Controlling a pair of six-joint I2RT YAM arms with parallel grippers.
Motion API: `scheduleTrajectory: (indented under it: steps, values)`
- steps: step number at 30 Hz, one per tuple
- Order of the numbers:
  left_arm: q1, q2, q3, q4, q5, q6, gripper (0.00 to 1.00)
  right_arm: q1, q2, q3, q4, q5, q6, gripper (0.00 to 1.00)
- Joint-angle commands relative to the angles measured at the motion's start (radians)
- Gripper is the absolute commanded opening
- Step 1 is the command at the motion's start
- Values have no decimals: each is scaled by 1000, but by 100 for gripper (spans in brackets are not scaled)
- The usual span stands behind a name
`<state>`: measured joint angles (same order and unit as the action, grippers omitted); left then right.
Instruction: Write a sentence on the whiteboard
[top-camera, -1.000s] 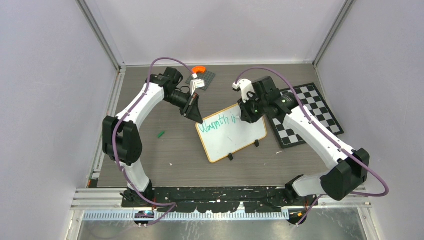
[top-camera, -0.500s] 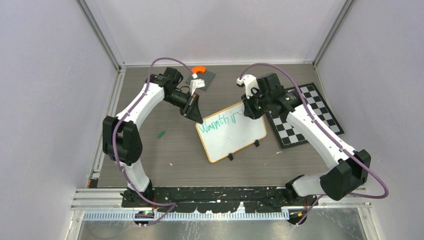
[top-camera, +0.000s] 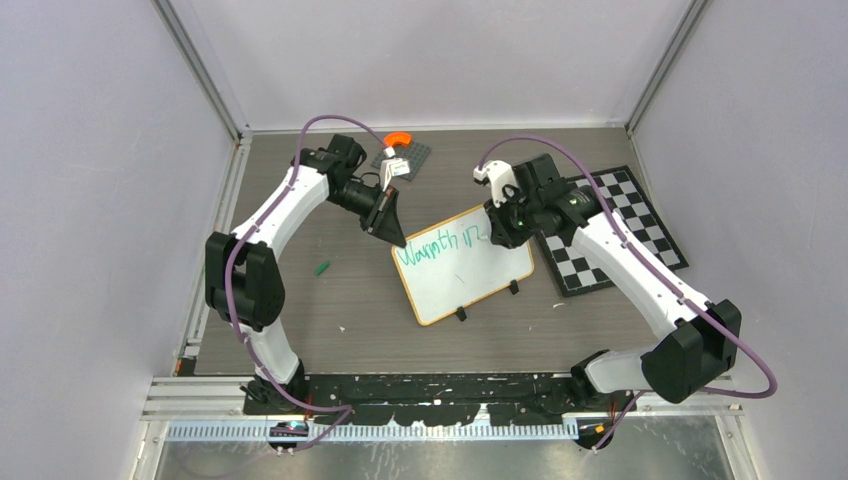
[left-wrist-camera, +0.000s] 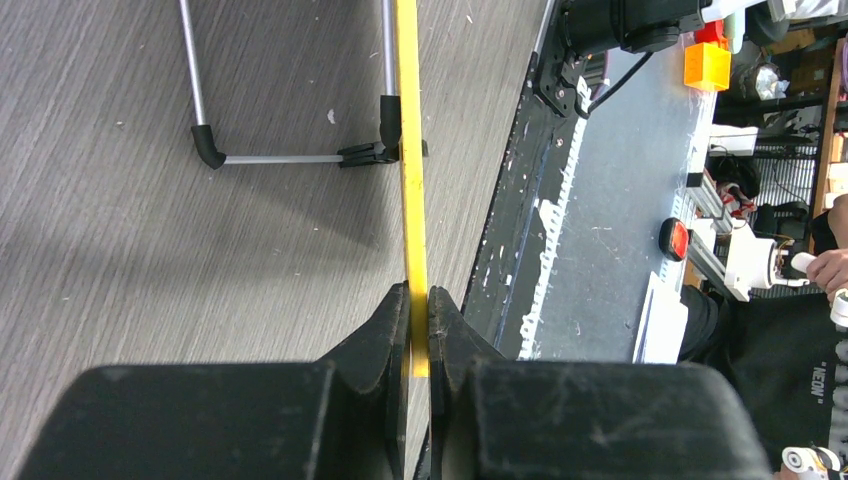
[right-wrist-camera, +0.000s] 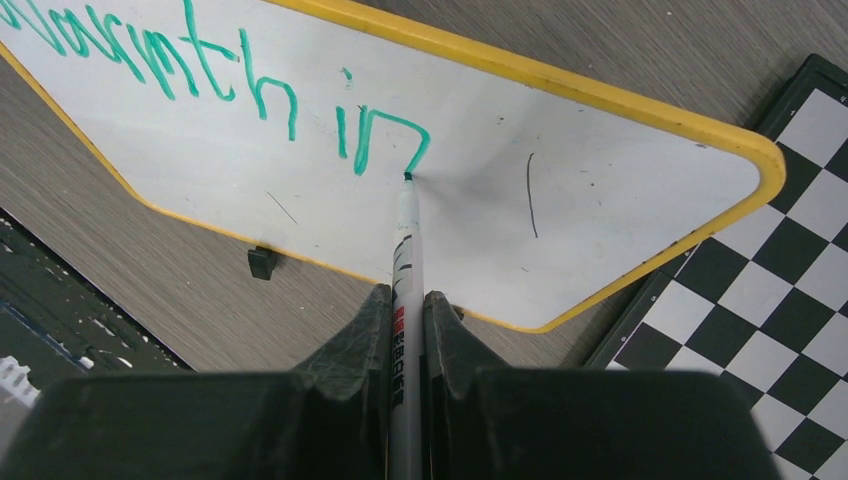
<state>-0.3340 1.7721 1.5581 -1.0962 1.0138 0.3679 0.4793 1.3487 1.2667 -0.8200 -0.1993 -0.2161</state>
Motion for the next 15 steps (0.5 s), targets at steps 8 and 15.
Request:
scheduleTrajectory:
  steps: [8,15]
  values:
    - [-16,-21,8,-15,50,7,0,-71,-50,87,-6,-16,-10,0]
    - [-16,-18,11,-15,47,8,0,-71,-26,82,18,4,-18,0]
